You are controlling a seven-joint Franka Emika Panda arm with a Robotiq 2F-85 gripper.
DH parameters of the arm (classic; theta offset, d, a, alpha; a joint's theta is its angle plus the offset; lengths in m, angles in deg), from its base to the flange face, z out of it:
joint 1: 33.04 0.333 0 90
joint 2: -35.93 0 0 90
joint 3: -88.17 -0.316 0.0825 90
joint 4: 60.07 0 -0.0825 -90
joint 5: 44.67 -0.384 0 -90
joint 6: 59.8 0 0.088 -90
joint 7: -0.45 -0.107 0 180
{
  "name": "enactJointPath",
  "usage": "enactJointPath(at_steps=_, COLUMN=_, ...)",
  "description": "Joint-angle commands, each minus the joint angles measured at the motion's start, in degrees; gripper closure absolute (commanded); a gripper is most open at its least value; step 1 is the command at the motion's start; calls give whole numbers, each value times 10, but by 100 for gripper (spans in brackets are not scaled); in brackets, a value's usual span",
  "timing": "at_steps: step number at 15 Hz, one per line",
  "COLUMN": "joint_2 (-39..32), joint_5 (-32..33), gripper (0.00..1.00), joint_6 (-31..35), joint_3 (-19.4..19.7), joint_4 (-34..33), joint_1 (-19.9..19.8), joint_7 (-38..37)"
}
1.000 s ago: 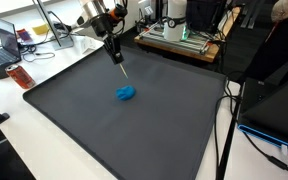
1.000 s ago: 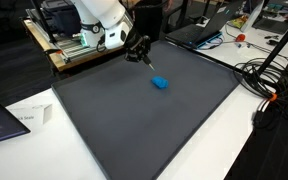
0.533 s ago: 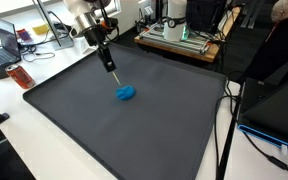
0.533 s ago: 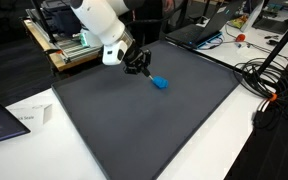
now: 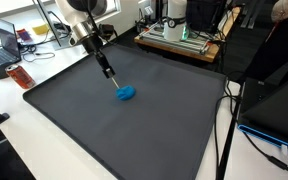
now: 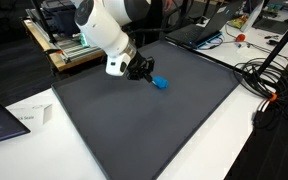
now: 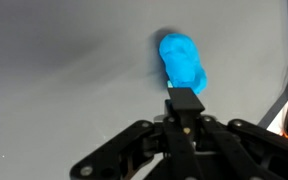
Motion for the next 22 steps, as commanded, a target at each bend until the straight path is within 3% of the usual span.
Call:
enactJointPath(at_steps=1, joint_2=-16, joint_5=5, gripper=97, joint_6=-33, joint_3=-10, joint_4=-31, joint_1=-16, joint_7=-31)
enactJointPath(at_steps=22, joint_2=-38, joint_5=17, gripper=97, joint_6=-63, joint_3=-25, joint_4=-18, joint_1=-2, joint_7=-50)
